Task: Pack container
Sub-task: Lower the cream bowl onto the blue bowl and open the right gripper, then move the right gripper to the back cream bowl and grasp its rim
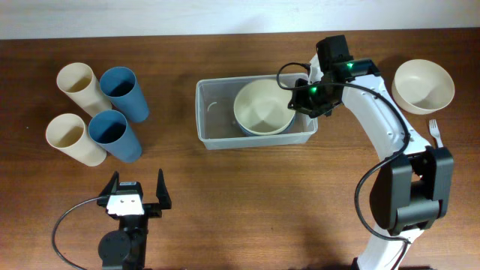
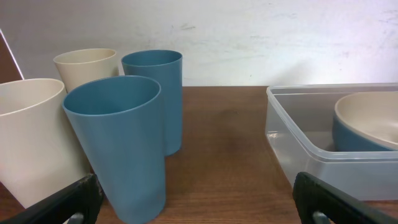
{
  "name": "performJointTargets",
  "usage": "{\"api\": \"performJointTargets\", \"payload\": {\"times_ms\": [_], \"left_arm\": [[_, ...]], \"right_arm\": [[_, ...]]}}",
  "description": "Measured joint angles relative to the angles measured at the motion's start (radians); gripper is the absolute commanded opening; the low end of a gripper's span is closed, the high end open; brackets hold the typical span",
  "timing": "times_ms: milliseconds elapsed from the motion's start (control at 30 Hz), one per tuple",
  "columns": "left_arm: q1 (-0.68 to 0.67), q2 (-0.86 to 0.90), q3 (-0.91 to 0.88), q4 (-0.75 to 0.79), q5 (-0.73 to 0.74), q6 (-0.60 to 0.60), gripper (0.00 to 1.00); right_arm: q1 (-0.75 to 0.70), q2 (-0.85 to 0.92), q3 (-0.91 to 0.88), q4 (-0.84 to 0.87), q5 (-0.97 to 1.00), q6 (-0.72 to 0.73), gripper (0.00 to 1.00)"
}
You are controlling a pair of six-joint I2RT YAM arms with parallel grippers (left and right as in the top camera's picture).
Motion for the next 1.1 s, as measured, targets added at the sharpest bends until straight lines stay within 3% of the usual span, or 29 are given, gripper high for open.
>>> {"api": "performJointTargets", "payload": {"times_ms": [300, 400, 533, 700, 800, 1000, 1100], "left_arm": [[0.000, 0.000, 0.000, 0.000, 0.000, 0.000, 1.00], [0.000, 0.000, 0.000, 0.000, 0.000, 0.000, 0.99], [0.000, 0.000, 0.000, 0.000, 0.000, 0.000, 1.00], [0.000, 0.000, 0.000, 0.000, 0.000, 0.000, 1.00], [0.000, 0.000, 0.000, 0.000, 0.000, 0.000, 0.99], [0.000, 0.000, 0.000, 0.000, 0.000, 0.000, 1.00], [0.000, 0.000, 0.000, 0.000, 0.000, 0.000, 0.99]], "right_arm": [[0.000, 0.000, 0.001, 0.002, -0.001, 0.003, 0.40], [0.000, 0.000, 0.029, -0.022, -0.010, 0.003, 0.60], [-0.009, 0.000, 0.163, -0.100, 0.002, -0.002, 0.99], [-0.103, -0.014, 0.425, -0.274, 0.143, 0.001, 0.99], [-0.208, -0.039, 0.487, -0.317, 0.229, 0.018, 0.99], [-0.506, -0.040, 0.477, -0.378, 0.306, 0.149, 0.99], [-0.583, -0.030, 0.438, -0.352, 0.308, 0.178, 0.99]]}}
